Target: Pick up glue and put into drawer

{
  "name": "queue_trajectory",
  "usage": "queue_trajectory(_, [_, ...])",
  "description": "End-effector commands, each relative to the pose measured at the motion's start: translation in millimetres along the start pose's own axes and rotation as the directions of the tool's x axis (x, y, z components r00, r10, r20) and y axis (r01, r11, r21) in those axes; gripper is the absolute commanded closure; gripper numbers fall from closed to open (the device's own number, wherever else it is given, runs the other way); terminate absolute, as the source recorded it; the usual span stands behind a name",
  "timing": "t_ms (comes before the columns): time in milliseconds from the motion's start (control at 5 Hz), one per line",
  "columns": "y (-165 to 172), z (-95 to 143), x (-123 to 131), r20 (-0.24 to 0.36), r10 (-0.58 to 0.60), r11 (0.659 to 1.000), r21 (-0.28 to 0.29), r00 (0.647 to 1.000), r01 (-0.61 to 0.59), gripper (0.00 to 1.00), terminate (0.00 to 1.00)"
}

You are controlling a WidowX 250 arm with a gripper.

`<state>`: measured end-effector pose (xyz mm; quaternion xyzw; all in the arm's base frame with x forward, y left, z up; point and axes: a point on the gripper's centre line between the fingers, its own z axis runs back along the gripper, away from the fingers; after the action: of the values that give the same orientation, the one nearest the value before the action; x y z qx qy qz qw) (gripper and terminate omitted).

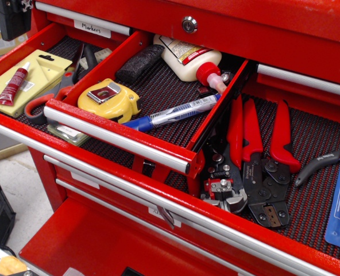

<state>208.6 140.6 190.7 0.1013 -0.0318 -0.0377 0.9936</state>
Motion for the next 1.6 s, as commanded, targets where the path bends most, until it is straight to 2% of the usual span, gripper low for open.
queue_trajectory(0, [0.0,0.0,0.0,0.000,0.000,1.000,0.000,1.000,0.000,0.00,0.00])
queue_trajectory(200, [30.0,-10.0,21.1,-0.003,0.248,0.967,0.065,0.969,-0.248,0.00,0.00])
queue_trajectory(400, [54.3,-30.3,38.6,0.018,0.351,0.936,0.025,0.936,-0.352,0.00,0.00])
queue_trajectory(600, [80.1,-61.7,49.7,0.044,0.439,0.894,0.075,0.898,-0.441,0.00,0.00])
queue_trajectory(1000, [94.6,-116.5,40.0,0.079,0.448,0.893,0.018,0.891,-0.450,0.00,0.00])
queue_trajectory(1400, [86.4,-150.8,40.8,0.137,0.452,0.892,-0.062,0.882,-0.448,0.00,0.00])
